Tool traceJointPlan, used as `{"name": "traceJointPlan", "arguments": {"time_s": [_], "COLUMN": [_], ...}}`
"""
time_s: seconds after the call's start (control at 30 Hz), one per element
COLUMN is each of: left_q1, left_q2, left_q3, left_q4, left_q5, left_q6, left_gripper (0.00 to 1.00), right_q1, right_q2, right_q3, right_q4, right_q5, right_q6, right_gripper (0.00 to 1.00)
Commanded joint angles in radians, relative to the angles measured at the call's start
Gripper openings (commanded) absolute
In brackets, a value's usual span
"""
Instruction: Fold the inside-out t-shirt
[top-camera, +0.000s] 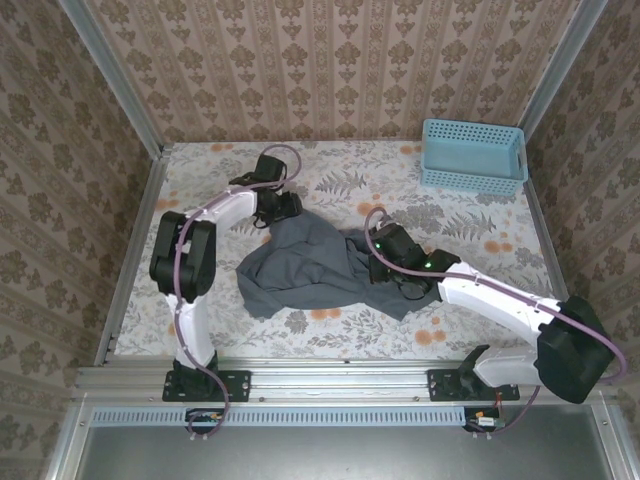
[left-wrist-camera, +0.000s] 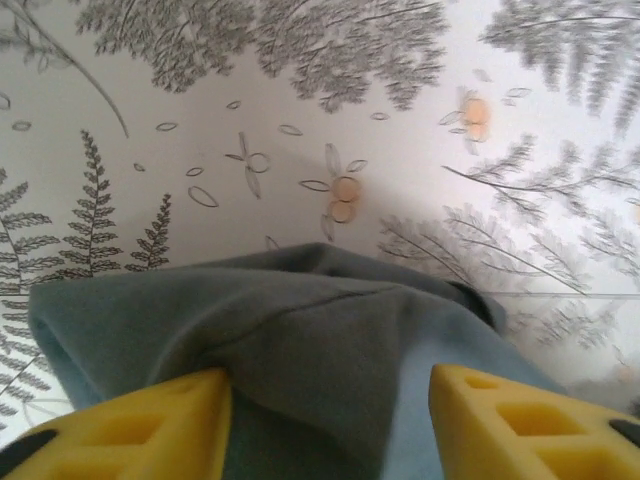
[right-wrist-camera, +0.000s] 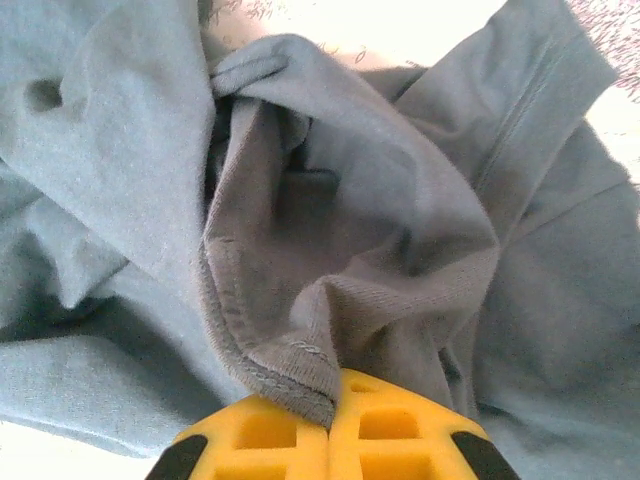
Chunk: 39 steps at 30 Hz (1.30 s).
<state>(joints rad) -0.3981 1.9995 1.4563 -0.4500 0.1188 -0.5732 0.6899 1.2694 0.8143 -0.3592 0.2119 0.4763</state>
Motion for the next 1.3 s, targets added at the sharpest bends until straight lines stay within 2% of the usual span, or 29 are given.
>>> {"name": "traceJointPlan", "arguments": {"time_s": [0.0, 0.1, 0.13, 0.23, 0.37, 0.5, 0.6, 0.67, 0.77, 0.87, 0.93, 1.0, 1.07, 1.17, 1.27], "left_q1": [0.008, 0.022, 0.032, 0.090, 0.178, 0.226, 0.225, 0.227, 0.228, 0.229, 0.221, 0.213, 0.185, 0.052, -0.115], "left_q2": [0.026, 0.009, -0.006, -0.094, -0.337, -0.691, -0.876, -0.909, -0.870, -0.778, -0.716, -0.661, -0.622, -0.639, -0.691], "left_q3": [0.078, 0.127, 0.139, 0.180, 0.165, -0.098, -0.317, -0.431, -0.596, -0.708, -0.734, -0.716, -0.660, -0.566, -0.516], "left_q4": [-0.095, -0.130, -0.138, -0.161, -0.146, 0.000, 0.052, 0.042, 0.059, 0.112, 0.131, 0.090, -0.004, -0.119, -0.132], "left_q5": [-0.065, -0.073, -0.066, -0.039, -0.035, -0.056, -0.066, -0.039, 0.020, 0.076, 0.102, 0.077, -0.006, -0.198, -0.295], "left_q6": [0.007, 0.021, 0.026, 0.040, 0.053, 0.020, -0.002, -0.015, -0.029, -0.053, -0.052, -0.043, -0.025, 0.004, 0.006], "left_gripper": [0.31, 0.04, 0.00, 0.00, 0.00, 0.00, 0.00, 0.00, 0.00, 0.00, 0.00, 0.07, 0.17, 0.42, 0.62], "right_q1": [-0.011, -0.041, -0.052, -0.103, -0.154, -0.162, -0.162, -0.162, -0.143, -0.094, -0.069, -0.056, -0.051, -0.040, -0.030], "right_q2": [-0.040, -0.042, -0.042, -0.046, -0.096, -0.176, -0.205, -0.204, -0.160, -0.091, -0.042, -0.013, -0.007, -0.020, -0.036], "right_q3": [0.026, 0.058, 0.075, 0.153, 0.289, 0.293, 0.188, 0.074, -0.095, -0.188, -0.187, -0.157, -0.128, -0.081, -0.061], "right_q4": [-0.047, -0.069, -0.077, -0.103, -0.141, -0.132, -0.117, -0.074, 0.012, 0.089, 0.092, 0.066, 0.051, 0.042, 0.032], "right_q5": [0.076, 0.087, 0.088, 0.089, 0.105, 0.107, 0.052, -0.022, -0.103, -0.120, -0.107, -0.082, -0.075, -0.079, -0.067], "right_q6": [0.024, 0.017, 0.011, -0.040, -0.116, -0.138, -0.094, -0.040, 0.053, 0.108, 0.105, 0.081, 0.051, -0.006, -0.021], "right_gripper": [0.00, 0.00, 0.00, 0.00, 0.00, 0.00, 0.00, 0.00, 0.00, 0.00, 0.00, 0.00, 0.00, 0.00, 0.00]}}
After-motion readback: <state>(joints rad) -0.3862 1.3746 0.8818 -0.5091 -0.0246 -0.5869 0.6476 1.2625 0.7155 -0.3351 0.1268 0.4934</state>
